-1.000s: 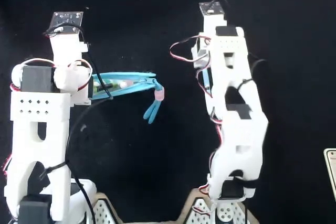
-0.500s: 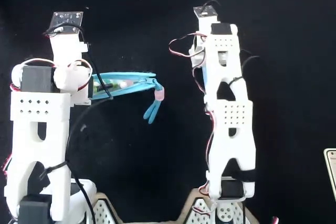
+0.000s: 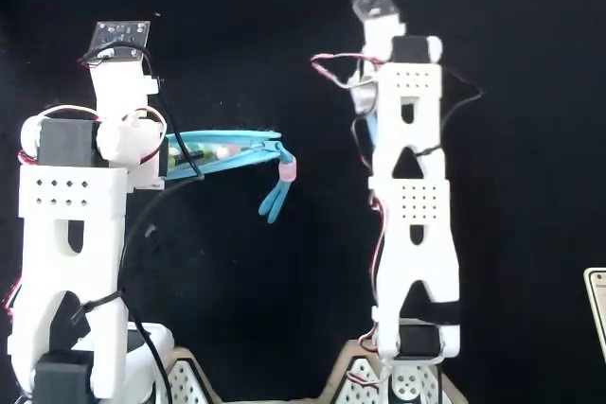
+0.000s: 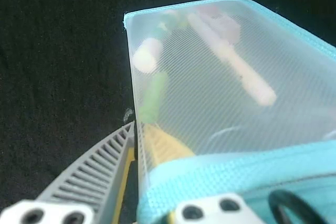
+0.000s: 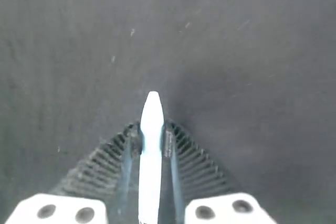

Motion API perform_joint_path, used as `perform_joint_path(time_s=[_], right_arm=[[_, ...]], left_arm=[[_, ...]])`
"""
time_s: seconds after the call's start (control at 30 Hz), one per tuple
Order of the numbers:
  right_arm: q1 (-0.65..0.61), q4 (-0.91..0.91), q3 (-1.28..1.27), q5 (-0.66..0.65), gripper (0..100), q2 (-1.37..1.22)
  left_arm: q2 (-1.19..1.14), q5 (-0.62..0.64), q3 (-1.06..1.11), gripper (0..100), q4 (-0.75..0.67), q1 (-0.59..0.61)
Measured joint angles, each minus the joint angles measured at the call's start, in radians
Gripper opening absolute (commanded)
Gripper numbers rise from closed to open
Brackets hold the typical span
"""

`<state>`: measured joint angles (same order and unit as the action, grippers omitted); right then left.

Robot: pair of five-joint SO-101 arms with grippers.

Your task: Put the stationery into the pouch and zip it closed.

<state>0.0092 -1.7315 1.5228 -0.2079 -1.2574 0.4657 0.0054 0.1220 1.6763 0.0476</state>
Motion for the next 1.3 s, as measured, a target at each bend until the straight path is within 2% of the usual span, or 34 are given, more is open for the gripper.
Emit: perform_joint_path(time_s=[0.33, 0.53, 0.77, 0.9, 1.17, 1.3], right_arm=[[0.109, -0.002, -0.026, 0.0, 1.1, 0.04], [0.126, -0.002, -0.411, -0.008, 1.1, 0.33], [0.126, 0.012, -0.953, -0.155, 1.1, 0.729], [0.126, 0.153, -1.278, -0.267, 1.1, 0.941], [0.124, 0.614, -1.924, -0.451, 1.8, 1.201], [0.109, 0.694, -2.044, -0.47, 12.6, 1.214]], left_arm=[[0.0, 0.0, 0.0, 3, 0.0, 0.0], [0.0, 0.0, 0.0, 3, 0.0, 0.0], [0.0, 0.0, 0.0, 3, 0.0, 0.0], [0.0, 0.0, 0.0, 3, 0.0, 0.0], [0.0, 0.0, 0.0, 3, 0.0, 0.0], [0.0, 0.0, 0.0, 3, 0.0, 0.0]])
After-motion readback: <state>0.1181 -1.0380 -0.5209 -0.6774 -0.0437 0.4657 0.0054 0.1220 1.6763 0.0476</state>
